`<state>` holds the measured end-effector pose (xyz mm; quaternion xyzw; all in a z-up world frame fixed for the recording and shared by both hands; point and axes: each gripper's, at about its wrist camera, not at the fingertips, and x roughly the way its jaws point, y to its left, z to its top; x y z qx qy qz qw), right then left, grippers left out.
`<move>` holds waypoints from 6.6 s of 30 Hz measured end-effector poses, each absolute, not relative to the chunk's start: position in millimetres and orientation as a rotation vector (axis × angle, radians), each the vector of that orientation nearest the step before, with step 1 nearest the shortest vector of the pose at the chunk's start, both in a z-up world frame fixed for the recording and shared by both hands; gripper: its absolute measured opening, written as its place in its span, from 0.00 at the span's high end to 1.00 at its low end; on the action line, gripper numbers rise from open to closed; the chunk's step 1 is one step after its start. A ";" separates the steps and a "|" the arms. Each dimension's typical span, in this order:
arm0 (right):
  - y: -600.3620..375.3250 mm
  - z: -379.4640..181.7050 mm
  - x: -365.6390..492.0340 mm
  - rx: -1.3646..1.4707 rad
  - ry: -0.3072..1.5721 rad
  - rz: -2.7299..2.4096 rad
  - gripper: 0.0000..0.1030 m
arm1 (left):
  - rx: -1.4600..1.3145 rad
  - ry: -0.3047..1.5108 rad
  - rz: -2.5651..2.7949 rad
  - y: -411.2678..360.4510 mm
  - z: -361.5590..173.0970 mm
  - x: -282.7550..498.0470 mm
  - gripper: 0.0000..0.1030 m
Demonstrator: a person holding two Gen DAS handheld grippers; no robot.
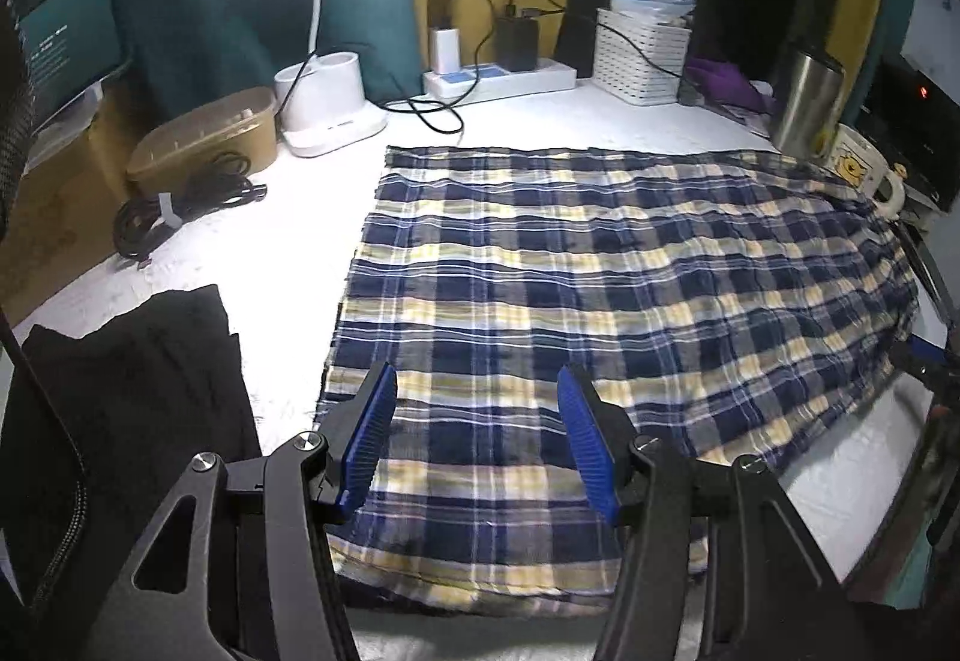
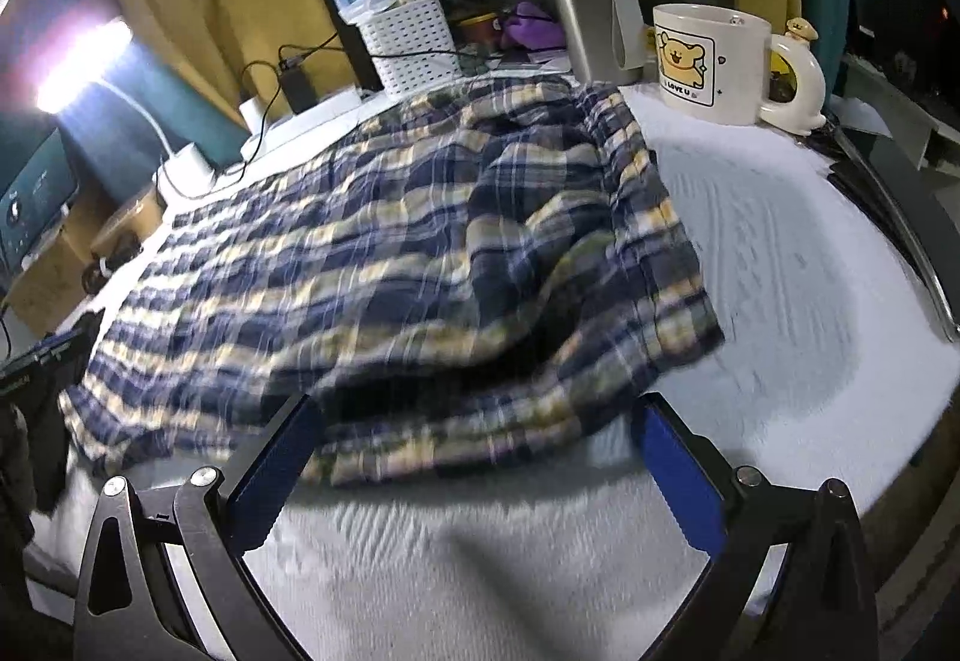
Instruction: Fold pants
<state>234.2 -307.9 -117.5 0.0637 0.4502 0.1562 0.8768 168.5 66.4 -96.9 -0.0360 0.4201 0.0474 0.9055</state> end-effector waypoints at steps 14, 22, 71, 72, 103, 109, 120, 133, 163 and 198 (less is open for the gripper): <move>-326.7 -112.7 247.8 0.266 0.940 0.325 0.00 | -0.052 0.902 0.073 53.1 -101.1 188.4 0.46; -338.8 -114.8 260.8 0.359 0.919 0.294 0.00 | -0.036 0.916 0.049 50.5 -103.4 194.8 0.46; -366.7 -112.1 328.6 0.581 0.843 0.323 0.84 | -0.096 0.930 0.113 86.0 -105.8 202.6 0.46; -368.6 -109.2 327.6 0.568 0.838 0.314 0.84 | -0.096 0.929 0.111 85.7 -105.8 202.7 0.46; -268.4 -21.6 294.4 0.305 0.727 0.392 0.84 | -0.113 0.774 0.077 133.4 -79.4 174.9 0.46; -233.4 -11.8 289.4 0.255 0.725 0.425 0.84 | -0.119 0.761 0.066 147.9 -78.0 165.3 0.46; -172.0 -15.3 283.6 0.187 0.752 0.476 0.84 | -0.133 0.741 0.051 173.2 -75.9 152.5 0.46; -79.0 -37.7 275.0 0.086 0.831 0.610 0.84 | -0.182 0.734 0.063 201.4 -83.9 139.1 0.46; 42.9 -108.8 229.1 -0.189 0.979 0.752 0.33 | -0.207 0.744 0.089 218.0 -83.2 110.7 0.46; -178.1 -129.8 260.9 0.105 0.969 0.543 0.33 | -0.037 0.871 -0.116 69.9 -104.7 208.3 0.58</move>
